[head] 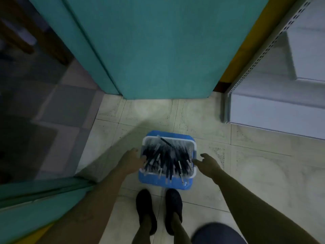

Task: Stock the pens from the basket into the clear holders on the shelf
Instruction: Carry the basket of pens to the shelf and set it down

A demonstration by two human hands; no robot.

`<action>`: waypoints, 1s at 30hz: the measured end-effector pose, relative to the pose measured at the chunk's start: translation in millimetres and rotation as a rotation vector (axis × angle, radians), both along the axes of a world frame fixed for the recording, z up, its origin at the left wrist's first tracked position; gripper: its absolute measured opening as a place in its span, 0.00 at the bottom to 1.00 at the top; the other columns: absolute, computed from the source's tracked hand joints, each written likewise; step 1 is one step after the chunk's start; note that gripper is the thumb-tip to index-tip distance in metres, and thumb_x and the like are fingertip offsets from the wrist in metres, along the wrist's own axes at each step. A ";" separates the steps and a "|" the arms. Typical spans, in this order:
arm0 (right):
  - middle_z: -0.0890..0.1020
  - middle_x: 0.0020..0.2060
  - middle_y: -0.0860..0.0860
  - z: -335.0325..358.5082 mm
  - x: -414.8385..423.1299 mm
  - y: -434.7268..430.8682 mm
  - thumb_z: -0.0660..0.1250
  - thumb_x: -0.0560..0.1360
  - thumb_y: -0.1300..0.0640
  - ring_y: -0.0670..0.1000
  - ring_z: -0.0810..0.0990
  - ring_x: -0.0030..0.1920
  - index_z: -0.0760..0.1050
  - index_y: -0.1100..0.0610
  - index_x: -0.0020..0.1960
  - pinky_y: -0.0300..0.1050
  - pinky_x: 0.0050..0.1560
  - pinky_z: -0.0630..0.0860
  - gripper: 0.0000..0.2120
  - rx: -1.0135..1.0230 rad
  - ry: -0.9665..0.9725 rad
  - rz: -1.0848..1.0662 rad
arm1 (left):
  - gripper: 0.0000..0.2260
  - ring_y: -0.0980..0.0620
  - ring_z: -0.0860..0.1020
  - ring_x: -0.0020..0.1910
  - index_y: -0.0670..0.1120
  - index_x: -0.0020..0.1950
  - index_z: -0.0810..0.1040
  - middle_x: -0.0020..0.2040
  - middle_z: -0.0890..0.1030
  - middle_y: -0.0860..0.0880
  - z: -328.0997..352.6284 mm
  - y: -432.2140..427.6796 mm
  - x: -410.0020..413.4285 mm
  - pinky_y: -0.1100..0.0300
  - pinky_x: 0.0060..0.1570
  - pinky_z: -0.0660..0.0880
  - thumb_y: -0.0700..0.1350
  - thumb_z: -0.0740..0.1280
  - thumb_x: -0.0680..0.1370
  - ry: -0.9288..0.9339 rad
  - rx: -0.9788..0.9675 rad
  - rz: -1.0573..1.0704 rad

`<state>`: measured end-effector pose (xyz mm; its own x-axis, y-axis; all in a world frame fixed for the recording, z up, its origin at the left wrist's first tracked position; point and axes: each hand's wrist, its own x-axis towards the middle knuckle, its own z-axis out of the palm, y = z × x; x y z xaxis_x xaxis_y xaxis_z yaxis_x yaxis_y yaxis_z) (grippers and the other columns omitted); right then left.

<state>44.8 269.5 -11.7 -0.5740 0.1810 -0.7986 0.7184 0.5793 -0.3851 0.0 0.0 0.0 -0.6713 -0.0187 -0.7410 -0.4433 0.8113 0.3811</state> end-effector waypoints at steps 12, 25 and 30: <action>0.82 0.48 0.58 -79.6 -12.3 -10.3 0.64 0.78 0.52 0.57 0.81 0.49 0.76 0.62 0.57 0.54 0.54 0.79 0.14 -0.132 -0.094 -0.396 | 0.11 0.47 0.79 0.44 0.40 0.55 0.78 0.51 0.81 0.42 -76.6 0.3 -26.3 0.56 0.45 0.77 0.47 0.65 0.79 -0.250 0.319 0.621; 0.82 0.47 0.61 78.6 -86.8 -34.6 0.67 0.77 0.54 0.58 0.81 0.47 0.78 0.66 0.50 0.46 0.43 0.77 0.13 -0.192 0.075 -0.365 | 0.11 0.46 0.79 0.46 0.42 0.52 0.79 0.48 0.82 0.42 72.1 -43.3 -72.9 0.54 0.50 0.75 0.49 0.66 0.77 -0.048 0.374 0.638; 0.79 0.38 0.57 197.6 -136.7 -59.3 0.63 0.80 0.50 0.53 0.77 0.37 0.75 0.62 0.40 0.42 0.37 0.75 0.16 -0.183 0.329 -0.304 | 0.08 0.48 0.76 0.36 0.41 0.46 0.79 0.41 0.80 0.42 194.6 -73.9 -111.6 0.59 0.40 0.74 0.47 0.68 0.77 0.224 0.433 0.625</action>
